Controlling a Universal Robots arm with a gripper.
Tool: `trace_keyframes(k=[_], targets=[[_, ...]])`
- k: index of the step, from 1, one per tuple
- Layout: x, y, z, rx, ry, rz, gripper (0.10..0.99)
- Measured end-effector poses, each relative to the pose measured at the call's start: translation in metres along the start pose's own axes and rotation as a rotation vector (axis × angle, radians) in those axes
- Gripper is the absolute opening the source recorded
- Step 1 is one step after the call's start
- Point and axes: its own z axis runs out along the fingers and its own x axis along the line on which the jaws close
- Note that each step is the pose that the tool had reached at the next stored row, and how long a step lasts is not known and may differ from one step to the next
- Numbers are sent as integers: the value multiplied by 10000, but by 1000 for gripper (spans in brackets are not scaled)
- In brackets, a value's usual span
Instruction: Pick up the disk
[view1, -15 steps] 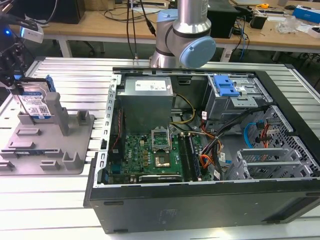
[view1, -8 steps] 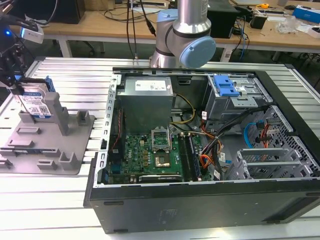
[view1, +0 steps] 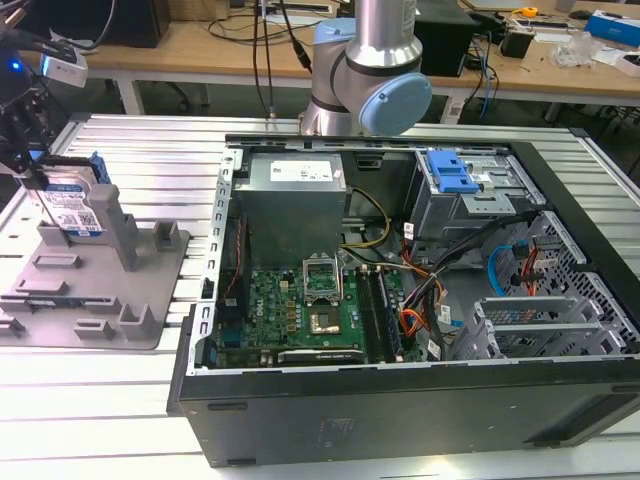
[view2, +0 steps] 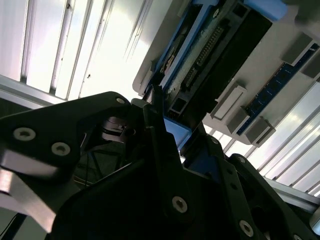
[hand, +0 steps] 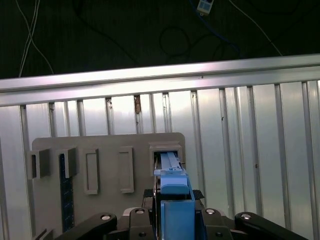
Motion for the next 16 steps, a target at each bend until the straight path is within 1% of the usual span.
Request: trace_keyframes(k=[6, 9, 10, 13, 14, 16], targets=[[0, 0, -5, 6, -3, 1, 369], [4, 1, -77, 2, -2, 0, 369], [6, 1, -106, 1, -1, 1, 369], [10, 3, -248, 0, 0, 0, 369], [11, 3, -310, 1, 0, 0, 369], [13, 4, -391, 1, 0, 0, 369]])
